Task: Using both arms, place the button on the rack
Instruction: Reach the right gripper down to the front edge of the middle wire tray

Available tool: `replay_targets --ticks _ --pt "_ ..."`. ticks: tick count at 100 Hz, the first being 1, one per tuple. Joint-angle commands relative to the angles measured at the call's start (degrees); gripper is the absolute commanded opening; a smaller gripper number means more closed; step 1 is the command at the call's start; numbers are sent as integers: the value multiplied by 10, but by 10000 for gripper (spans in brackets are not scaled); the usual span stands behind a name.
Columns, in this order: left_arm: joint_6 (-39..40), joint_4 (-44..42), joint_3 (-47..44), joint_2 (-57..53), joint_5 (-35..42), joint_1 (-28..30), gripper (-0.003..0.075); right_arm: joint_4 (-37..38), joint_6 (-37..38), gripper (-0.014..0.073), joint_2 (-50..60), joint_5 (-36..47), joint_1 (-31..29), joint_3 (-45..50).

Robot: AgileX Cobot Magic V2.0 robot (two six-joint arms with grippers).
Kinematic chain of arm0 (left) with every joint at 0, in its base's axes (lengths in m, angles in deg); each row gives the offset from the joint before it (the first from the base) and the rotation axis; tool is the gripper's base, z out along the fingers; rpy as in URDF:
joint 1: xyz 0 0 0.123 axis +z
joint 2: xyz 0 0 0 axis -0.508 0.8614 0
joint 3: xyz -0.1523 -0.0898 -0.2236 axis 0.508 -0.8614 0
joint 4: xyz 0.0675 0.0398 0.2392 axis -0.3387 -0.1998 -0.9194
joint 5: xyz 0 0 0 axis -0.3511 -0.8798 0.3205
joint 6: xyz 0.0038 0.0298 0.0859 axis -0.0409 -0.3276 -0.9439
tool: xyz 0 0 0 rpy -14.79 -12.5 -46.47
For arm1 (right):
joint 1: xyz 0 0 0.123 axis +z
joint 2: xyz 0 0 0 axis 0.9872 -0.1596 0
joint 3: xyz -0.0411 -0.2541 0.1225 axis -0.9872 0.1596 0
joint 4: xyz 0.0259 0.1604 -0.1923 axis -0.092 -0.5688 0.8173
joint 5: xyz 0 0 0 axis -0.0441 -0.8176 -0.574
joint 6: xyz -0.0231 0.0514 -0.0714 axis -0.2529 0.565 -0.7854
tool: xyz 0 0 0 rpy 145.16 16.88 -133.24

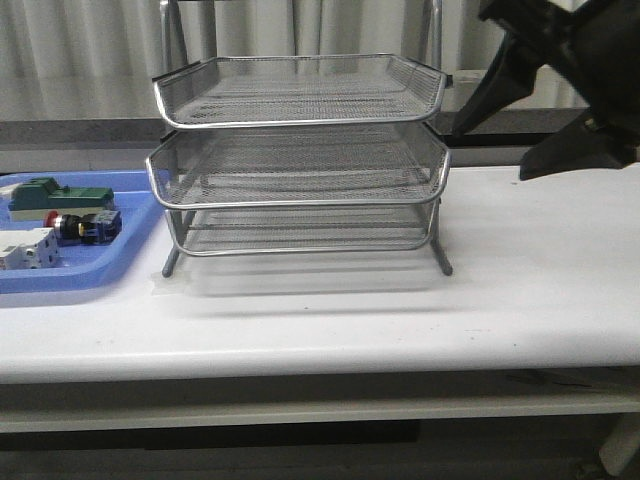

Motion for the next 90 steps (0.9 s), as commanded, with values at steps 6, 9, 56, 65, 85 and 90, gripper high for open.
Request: replay_targets --ticks 6,9,56,65,85,90 --pt "5 6 -27 -18 47 0 4 -92 -88 498 -29 4 1 -51" --pt "5 6 -27 -18 47 0 4 -105 -99 498 -40 3 1 -61" --pt "5 6 -27 -18 47 0 4 -127 -120 498 -168 -42 1 -147" --pt "5 6 -27 -18 47 0 4 -129 -120 460 -176 -42 1 -147" --pt "5 6 -27 -18 47 0 4 -129 -120 234 -180 -56 1 -147" --pt "5 6 -27 -18 47 0 4 -129 -120 188 -180 -61 1 -147"
